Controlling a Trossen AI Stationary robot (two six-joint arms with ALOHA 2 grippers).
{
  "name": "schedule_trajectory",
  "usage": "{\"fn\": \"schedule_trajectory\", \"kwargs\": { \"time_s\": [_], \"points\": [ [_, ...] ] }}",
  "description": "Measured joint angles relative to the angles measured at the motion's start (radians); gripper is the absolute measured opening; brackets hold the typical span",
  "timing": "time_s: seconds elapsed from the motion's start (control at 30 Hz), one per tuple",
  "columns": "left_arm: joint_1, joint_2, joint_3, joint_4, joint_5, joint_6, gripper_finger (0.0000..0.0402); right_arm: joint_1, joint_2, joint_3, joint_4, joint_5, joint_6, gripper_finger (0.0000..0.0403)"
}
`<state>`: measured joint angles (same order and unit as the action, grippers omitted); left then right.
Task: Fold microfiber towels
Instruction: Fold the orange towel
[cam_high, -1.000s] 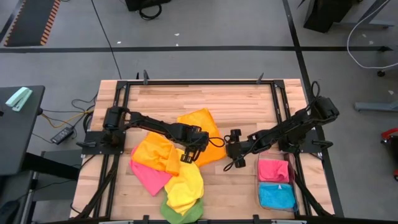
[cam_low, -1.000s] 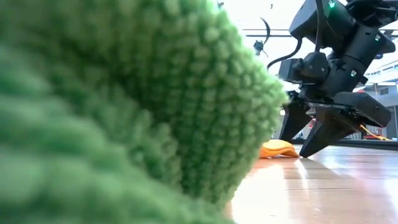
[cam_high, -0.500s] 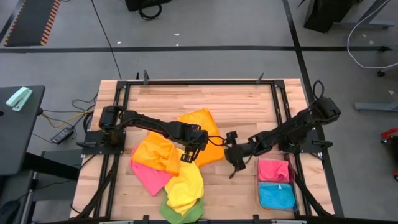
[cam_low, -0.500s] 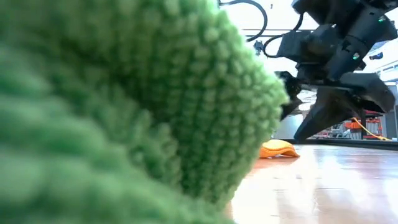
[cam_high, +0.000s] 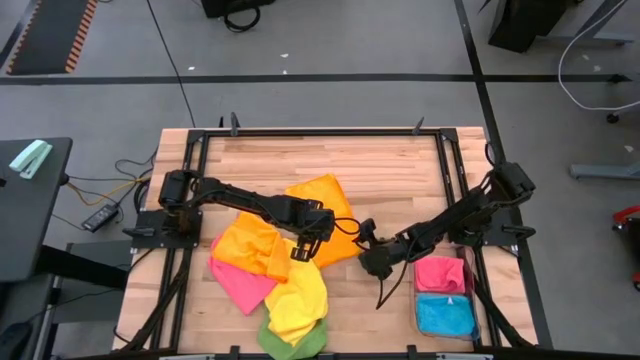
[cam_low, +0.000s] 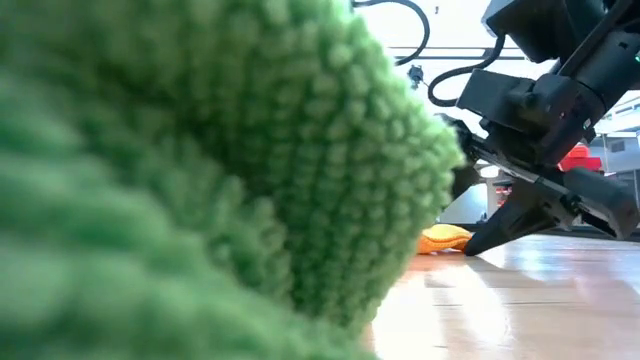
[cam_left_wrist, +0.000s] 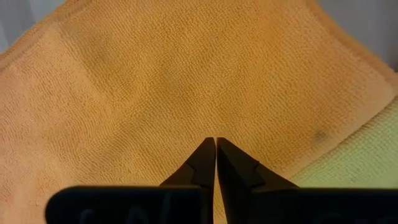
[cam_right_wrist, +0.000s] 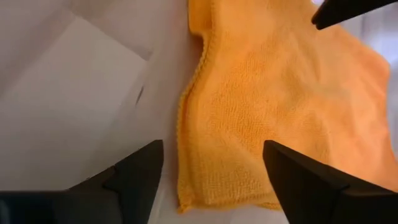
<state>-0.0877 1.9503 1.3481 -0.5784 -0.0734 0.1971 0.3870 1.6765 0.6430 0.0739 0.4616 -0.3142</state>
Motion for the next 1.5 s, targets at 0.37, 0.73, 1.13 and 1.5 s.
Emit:
{"fn": "schedule_trajectory", "kwargs": {
  "time_s": [0.37,0.73,1.13,1.5],
  "points": [
    [-0.014,0.0,0.0,0.005,0.0,-0.027,0.0029,-0.005,-0.003,-0.004,-0.018,0.028,-0.062,0.0166],
    [-0.034,-0.001,0.001,-0.01,0.0,-0.029,0.002,-0.009,-0.057,0.05,-0.182,-0.03,0.027,0.0011],
    [-0.055,-0.002,0.001,-0.076,0.0,-0.029,0.0013,-0.009,-0.15,0.194,-0.496,-0.522,0.245,0.0009],
    [-0.078,-0.002,0.001,-0.093,0.0,-0.03,0.002,-0.014,-0.15,0.318,-0.618,-0.669,0.298,0.0009]
  ]
}}
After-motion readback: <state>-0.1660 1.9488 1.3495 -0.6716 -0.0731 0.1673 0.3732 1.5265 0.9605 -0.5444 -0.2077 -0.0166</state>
